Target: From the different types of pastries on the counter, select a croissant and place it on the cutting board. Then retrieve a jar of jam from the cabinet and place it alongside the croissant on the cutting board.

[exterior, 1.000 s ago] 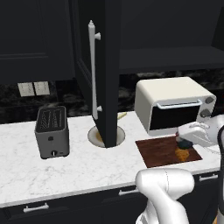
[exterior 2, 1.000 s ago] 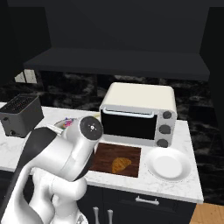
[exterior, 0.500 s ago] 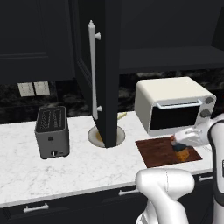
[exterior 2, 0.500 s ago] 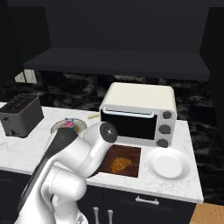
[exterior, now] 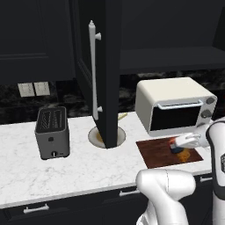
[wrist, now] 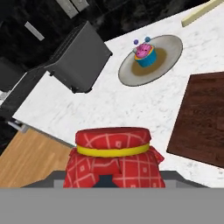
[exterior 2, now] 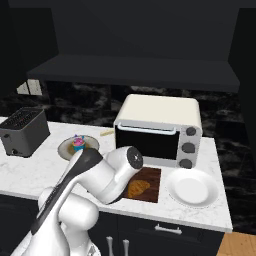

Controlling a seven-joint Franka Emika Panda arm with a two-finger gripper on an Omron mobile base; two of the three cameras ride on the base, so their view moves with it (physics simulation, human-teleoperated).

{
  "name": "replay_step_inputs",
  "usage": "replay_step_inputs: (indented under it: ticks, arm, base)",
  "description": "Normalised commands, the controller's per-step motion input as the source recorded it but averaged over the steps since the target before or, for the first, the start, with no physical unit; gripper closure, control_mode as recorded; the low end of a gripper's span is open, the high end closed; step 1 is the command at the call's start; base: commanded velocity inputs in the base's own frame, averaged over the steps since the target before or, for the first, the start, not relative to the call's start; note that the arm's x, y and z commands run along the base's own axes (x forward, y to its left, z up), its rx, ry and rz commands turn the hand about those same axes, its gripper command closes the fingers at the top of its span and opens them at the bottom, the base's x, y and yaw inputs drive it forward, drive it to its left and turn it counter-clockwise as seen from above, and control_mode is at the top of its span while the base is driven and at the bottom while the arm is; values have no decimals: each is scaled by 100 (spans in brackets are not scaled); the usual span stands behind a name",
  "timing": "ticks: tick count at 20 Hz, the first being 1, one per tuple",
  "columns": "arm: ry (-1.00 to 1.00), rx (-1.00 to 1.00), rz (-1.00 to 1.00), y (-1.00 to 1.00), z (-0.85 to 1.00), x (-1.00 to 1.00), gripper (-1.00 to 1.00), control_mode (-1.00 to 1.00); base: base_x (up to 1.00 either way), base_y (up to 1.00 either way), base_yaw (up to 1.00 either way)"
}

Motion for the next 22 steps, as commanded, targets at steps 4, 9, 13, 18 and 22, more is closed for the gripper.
replay_step_inputs:
  ticks: [4, 9, 13, 18, 22]
  arm:
    - [-1, 4, 6, 1, -16, 39, 100, -100]
    - [0, 1, 2, 0, -3, 9, 100, -100]
    - [-7, 0, 5, 0, -19, 30, 100, -100]
    - [-14, 1, 10, 0, -34, 27, 100, -100]
    - [-16, 3, 11, 0, -41, 21, 100, -100]
  base:
    - [0, 0, 0]
    - [0, 0, 0]
    - [0, 0, 0]
    - [0, 0, 0]
    - [0, 0, 0]
